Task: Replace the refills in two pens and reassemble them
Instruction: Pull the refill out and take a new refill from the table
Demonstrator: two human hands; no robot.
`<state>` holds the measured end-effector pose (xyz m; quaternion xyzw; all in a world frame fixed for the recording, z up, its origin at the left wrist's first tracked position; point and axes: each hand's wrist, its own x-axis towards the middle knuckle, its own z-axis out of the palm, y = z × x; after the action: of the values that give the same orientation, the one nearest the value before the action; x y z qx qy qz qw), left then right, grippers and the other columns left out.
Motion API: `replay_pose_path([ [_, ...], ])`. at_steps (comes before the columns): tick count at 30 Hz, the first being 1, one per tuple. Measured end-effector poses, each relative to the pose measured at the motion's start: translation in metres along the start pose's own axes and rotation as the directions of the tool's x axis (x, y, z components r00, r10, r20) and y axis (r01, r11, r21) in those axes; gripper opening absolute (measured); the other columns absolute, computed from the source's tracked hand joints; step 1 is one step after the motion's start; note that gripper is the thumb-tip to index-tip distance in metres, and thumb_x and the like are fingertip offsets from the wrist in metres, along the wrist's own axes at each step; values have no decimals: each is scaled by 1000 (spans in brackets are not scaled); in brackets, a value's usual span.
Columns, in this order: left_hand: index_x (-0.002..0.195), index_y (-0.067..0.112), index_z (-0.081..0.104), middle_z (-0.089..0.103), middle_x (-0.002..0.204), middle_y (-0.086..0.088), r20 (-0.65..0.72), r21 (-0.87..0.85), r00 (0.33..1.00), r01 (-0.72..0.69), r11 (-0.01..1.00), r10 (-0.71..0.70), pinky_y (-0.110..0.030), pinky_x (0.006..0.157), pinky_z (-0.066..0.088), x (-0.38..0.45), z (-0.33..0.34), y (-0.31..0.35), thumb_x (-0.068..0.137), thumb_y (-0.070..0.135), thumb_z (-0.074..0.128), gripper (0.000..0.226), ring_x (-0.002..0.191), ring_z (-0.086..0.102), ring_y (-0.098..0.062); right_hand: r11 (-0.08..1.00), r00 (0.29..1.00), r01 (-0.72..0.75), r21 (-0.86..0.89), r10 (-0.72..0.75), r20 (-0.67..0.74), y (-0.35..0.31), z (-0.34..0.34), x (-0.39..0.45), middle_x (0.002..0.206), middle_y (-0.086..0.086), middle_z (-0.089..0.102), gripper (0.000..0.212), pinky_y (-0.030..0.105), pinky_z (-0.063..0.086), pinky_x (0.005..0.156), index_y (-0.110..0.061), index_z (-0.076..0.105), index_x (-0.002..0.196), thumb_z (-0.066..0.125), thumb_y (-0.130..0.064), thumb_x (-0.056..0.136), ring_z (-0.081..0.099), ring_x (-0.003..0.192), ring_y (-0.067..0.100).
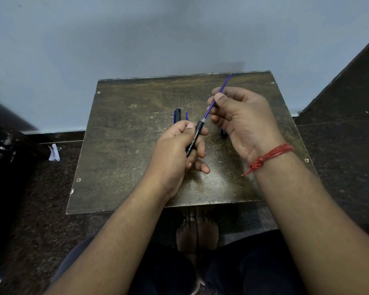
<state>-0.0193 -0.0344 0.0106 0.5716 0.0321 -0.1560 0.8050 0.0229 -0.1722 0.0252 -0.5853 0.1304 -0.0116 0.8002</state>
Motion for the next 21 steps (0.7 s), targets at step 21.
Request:
replay_pose_path([
  [21, 98, 1, 58, 51, 55, -6, -14, 2, 999, -29, 1000, 29, -26, 41, 45, 0, -1, 2, 107, 16, 37, 27, 34, 25, -8, 940, 992, 121, -318, -103, 74, 2, -3, -1, 76, -1, 69, 21, 23, 47, 60, -5, 71, 92, 66, -25, 95, 62, 71, 9],
])
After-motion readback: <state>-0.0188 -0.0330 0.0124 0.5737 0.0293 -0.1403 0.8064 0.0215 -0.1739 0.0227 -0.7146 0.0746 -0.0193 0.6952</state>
